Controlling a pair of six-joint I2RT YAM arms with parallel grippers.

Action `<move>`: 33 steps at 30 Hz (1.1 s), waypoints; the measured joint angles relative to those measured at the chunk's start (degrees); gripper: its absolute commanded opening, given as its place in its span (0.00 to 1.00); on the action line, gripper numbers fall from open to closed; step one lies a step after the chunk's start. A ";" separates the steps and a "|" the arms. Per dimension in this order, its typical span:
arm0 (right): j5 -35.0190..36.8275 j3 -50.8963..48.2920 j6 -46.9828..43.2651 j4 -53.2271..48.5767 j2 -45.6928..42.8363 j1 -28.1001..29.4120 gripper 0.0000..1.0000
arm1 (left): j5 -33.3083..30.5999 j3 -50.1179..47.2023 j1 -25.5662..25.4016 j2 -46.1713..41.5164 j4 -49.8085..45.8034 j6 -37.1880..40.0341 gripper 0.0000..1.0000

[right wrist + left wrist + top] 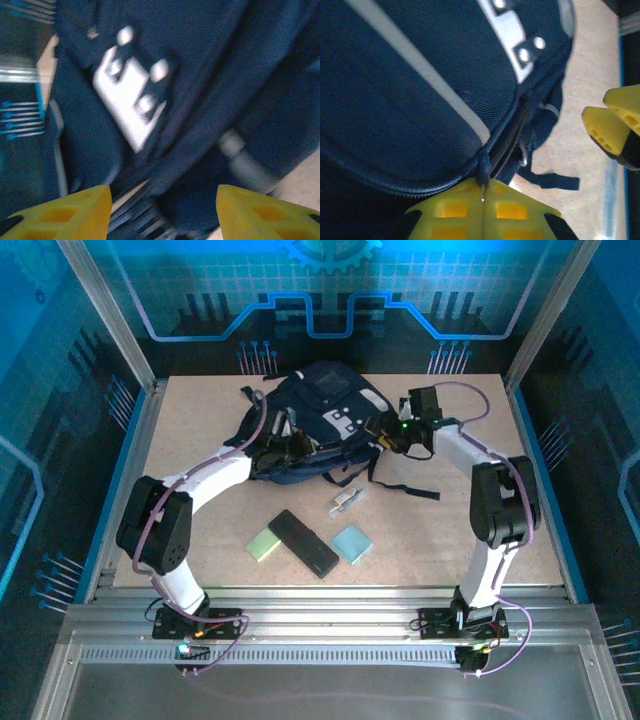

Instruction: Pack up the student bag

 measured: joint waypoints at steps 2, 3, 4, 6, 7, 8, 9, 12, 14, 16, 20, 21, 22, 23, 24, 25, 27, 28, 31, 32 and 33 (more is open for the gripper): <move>-1.60 -1.86 0.02 -0.22 -2.75 0.57 0.57 | 0.83 2.12 -1.31 1.55 1.05 0.02 0.00; -2.29 -3.04 0.24 -0.31 -4.07 0.96 0.57 | 1.46 2.99 -1.97 2.38 1.77 0.02 0.00; -2.93 -4.42 0.90 -0.13 -5.27 1.42 0.57 | 1.88 3.63 -2.45 3.04 2.23 0.04 0.00; -3.80 -6.75 2.64 0.79 -6.64 2.21 0.56 | 2.38 4.48 -3.17 3.96 2.93 0.24 0.00; -4.33 -8.02 4.15 1.49 -7.06 2.80 0.55 | 2.62 4.72 -3.45 4.31 3.26 0.44 0.00; -4.63 -8.79 5.31 2.36 -7.13 3.19 0.55 | 2.73 4.72 -3.58 4.46 3.61 0.48 0.00; -4.83 -9.68 6.84 3.48 -7.13 3.72 0.55 | 2.93 4.72 -3.67 4.59 3.93 0.50 0.00; -5.01 -11.63 11.45 6.27 -6.84 4.92 0.55 | 3.15 4.68 -3.67 4.66 5.46 0.50 0.00; -4.98 -11.74 14.27 8.96 -5.70 5.14 0.55 | 3.34 4.13 -3.72 4.61 7.17 0.48 0.00; -4.98 -11.74 17.53 12.61 -3.72 5.18 0.54 | 3.61 2.64 -3.80 4.39 9.09 0.48 0.00; -4.79 -11.04 22.14 17.00 1.16 6.45 0.38 | 3.78 0.74 -4.00 4.35 10.40 0.46 0.00; -4.81 -10.88 23.19 17.92 2.12 6.91 0.25 | 3.72 0.35 -4.00 4.35 10.56 0.44 0.00; -4.81 -10.58 23.96 18.88 2.97 7.37 0.09 | 3.65 -0.28 -3.93 4.35 10.71 0.42 0.00; -4.70 -10.29 24.28 19.76 3.58 7.80 0.00 | 3.65 -0.98 -3.80 4.35 10.97 0.35 0.00; -4.50 -10.03 24.72 20.04 3.93 8.09 0.00 | 3.65 -1.73 -3.69 4.35 11.34 0.11 0.00; -4.35 -9.86 25.07 20.09 4.31 8.26 0.00 | 3.69 -2.32 -3.63 4.31 11.74 -0.04 0.00; -4.26 -9.86 25.11 20.06 4.55 8.26 0.00 | 3.78 -3.13 -3.26 4.26 12.50 -0.50 0.00; -4.11 -9.86 24.85 20.04 4.55 8.26 0.00 | 3.82 -3.54 -2.99 4.11 12.81 -0.74 0.00; -3.96 -9.86 23.10 19.71 4.31 8.22 0.00 | 4.48 -6.10 -1.49 2.10 13.35 -1.09 0.00; -3.93 -9.90 22.47 19.67 4.04 8.22 0.00 | 5.01 -7.26 -0.70 1.05 13.31 -1.09 0.00; -3.65 -10.05 21.68 19.30 3.67 8.17 0.00 | 4.70 -8.20 0.04 0.17 13.35 -1.07 0.00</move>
